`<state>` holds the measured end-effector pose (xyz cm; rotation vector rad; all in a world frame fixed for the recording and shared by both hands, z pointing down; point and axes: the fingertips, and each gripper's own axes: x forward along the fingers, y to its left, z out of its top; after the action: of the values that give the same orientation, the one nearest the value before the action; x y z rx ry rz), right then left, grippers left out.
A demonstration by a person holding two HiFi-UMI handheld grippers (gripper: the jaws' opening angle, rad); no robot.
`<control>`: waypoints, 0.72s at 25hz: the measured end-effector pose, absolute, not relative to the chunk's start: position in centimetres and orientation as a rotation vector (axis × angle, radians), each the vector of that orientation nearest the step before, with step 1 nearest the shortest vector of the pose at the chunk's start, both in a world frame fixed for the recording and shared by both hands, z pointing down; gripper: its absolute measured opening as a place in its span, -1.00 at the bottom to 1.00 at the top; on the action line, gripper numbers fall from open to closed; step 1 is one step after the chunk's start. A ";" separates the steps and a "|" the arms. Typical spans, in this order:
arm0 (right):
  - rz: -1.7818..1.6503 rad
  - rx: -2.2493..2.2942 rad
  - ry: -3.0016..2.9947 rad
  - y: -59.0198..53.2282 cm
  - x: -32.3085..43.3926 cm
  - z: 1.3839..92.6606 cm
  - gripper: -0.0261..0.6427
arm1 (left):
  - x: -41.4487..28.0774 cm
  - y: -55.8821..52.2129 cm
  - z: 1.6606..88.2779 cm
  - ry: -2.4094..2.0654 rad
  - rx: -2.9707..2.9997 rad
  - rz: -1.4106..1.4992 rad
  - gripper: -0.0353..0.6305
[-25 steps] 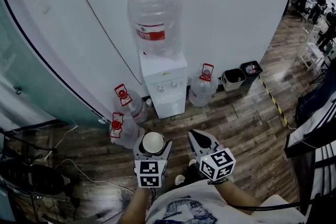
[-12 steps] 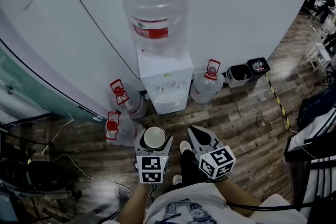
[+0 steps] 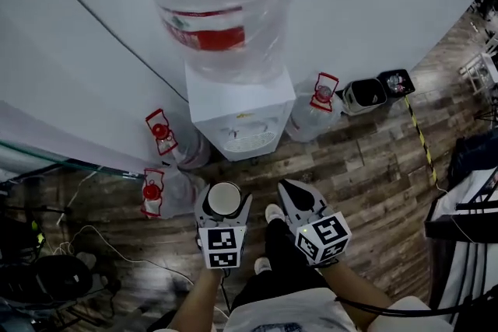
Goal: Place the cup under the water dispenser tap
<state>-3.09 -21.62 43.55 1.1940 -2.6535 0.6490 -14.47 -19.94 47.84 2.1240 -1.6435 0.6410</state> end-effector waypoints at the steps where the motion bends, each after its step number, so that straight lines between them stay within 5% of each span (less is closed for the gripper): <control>1: 0.658 1.190 -2.646 -22.3 -3.2 45.0 -0.87 | -14.6 -20.8 49.4 -1.644 2.119 0.646 0.43; 18: 0.633 1.204 -2.636 -29.2 -5.7 61.9 -0.87 | -15.4 -29.1 66.0 -1.644 2.117 0.661 0.43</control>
<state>-5.73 -29.19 61.85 1.2041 -2.6357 0.6328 -15.45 -29.05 65.99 2.1172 -1.6440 0.6608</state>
